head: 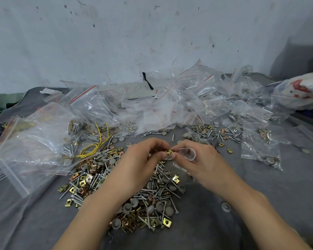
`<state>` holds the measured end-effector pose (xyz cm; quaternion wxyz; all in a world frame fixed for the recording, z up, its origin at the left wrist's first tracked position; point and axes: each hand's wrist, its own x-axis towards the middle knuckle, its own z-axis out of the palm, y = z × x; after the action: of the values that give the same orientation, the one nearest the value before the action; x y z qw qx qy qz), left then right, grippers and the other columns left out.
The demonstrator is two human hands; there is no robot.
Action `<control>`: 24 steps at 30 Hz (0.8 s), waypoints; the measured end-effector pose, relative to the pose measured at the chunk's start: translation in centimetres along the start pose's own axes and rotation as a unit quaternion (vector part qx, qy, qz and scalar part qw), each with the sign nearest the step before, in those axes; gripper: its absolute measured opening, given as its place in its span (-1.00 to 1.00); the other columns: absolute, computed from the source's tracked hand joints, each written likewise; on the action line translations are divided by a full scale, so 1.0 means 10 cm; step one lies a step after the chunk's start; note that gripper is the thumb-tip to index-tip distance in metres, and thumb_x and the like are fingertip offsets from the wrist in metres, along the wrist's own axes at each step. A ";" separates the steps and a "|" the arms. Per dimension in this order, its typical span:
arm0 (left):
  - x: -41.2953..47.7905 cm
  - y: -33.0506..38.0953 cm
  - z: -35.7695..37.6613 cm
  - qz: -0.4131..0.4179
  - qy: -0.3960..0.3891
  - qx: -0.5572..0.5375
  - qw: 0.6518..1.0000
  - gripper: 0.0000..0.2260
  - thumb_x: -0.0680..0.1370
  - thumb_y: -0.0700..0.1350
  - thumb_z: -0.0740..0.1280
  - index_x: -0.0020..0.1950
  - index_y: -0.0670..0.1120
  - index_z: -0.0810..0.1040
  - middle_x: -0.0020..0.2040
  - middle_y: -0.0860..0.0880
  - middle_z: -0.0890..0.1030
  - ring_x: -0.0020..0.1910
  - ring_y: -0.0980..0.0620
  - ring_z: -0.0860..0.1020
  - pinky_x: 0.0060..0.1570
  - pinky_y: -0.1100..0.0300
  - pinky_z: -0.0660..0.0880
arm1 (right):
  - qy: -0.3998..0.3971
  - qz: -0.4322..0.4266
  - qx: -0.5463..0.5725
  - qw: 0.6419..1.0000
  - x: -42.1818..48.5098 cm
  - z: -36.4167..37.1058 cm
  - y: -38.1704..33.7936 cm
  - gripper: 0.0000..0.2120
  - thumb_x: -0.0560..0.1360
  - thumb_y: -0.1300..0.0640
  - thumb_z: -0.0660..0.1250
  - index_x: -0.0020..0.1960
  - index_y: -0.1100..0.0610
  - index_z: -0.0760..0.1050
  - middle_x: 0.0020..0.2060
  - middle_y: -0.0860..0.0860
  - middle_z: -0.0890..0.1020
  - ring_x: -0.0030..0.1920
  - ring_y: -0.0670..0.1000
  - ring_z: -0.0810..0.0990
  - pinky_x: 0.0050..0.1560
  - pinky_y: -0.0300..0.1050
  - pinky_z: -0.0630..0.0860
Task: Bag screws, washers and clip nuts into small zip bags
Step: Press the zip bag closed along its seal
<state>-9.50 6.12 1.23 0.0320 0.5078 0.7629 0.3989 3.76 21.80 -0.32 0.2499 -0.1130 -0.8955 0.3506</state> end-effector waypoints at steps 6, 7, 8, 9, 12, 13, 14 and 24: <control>-0.02 0.01 0.03 0.016 0.002 -0.013 1.000 -0.78 0.54 0.16 0.35 0.16 0.17 0.57 -0.07 0.33 0.60 -0.07 0.29 0.58 -0.14 0.44 0.46 | 0.019 0.011 -0.013 1.000 -0.02 -0.01 0.01 -0.71 0.46 -0.38 0.29 0.04 -0.24 0.55 -0.14 -0.31 0.63 -0.14 -0.19 0.61 -0.13 -0.07 0.55; -0.02 0.01 0.03 0.018 0.006 -0.006 1.000 -0.74 0.54 0.21 0.32 0.17 0.17 0.57 -0.05 0.36 0.58 -0.07 0.31 0.57 -0.14 0.46 0.45 | 0.023 0.013 -0.015 1.000 -0.02 -0.01 0.01 -0.70 0.46 -0.39 0.29 0.03 -0.23 0.57 -0.12 -0.34 0.62 -0.13 -0.20 0.60 -0.14 -0.10 0.54; -0.02 0.01 0.03 0.021 0.009 0.000 1.000 -0.70 0.53 0.27 0.28 0.17 0.18 0.57 -0.05 0.37 0.58 -0.07 0.32 0.57 -0.14 0.46 0.44 | 0.028 0.015 -0.016 0.999 -0.03 -0.01 0.01 -0.68 0.45 -0.39 0.28 0.02 -0.22 0.58 -0.11 -0.35 0.62 -0.13 -0.20 0.60 -0.15 -0.13 0.53; -0.02 0.01 0.03 0.024 0.009 0.004 1.000 -0.68 0.51 0.31 0.25 0.16 0.19 0.57 -0.06 0.37 0.58 -0.07 0.32 0.57 -0.14 0.45 0.45 | 0.030 0.016 -0.018 0.999 -0.03 -0.01 0.01 -0.68 0.45 -0.40 0.28 0.01 -0.22 0.58 -0.10 -0.36 0.61 -0.12 -0.20 0.60 -0.14 -0.14 0.53; -0.03 0.01 0.02 0.023 0.006 0.022 0.999 -0.69 0.52 0.32 0.18 0.11 0.22 0.56 -0.09 0.34 0.60 -0.09 0.31 0.58 -0.14 0.33 0.51 | 0.027 0.022 -0.018 0.999 -0.03 0.00 0.00 -0.68 0.45 -0.39 0.28 0.01 -0.22 0.59 -0.13 -0.33 0.62 -0.13 -0.19 0.60 -0.12 -0.11 0.54; -0.03 0.01 0.03 0.019 0.006 0.031 0.999 -0.69 0.52 0.31 0.17 0.11 0.22 0.55 -0.10 0.33 0.61 -0.10 0.29 0.58 -0.11 0.26 0.54 | 0.024 0.023 -0.016 0.999 -0.03 0.00 0.00 -0.68 0.46 -0.39 0.28 0.01 -0.20 0.60 -0.15 -0.29 0.64 -0.14 -0.18 0.60 -0.12 -0.08 0.54; -0.03 0.02 0.03 0.016 0.004 0.041 0.999 -0.68 0.51 0.31 0.16 0.12 0.22 0.54 -0.11 0.32 0.61 -0.10 0.28 0.59 -0.09 0.18 0.56 | 0.021 0.025 -0.015 0.999 -0.03 0.00 0.00 -0.68 0.46 -0.37 0.29 0.01 -0.19 0.61 -0.17 -0.26 0.65 -0.14 -0.18 0.61 -0.11 -0.05 0.55; -0.05 0.06 -0.01 0.025 -0.019 0.093 0.995 -0.81 0.60 0.09 0.23 0.15 0.15 0.56 -0.09 0.27 0.59 -0.08 0.26 0.56 -0.03 0.07 0.56 | 0.004 0.024 -0.025 0.999 -0.02 -0.05 0.05 -0.82 0.48 -0.23 0.37 -0.04 -0.16 0.62 -0.24 -0.20 0.65 -0.17 -0.17 0.60 -0.13 -0.09 0.52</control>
<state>-8.82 5.74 1.51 -0.0109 0.5346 0.7831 0.3174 4.20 22.31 -0.42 0.2425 -0.1421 -0.8999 0.3335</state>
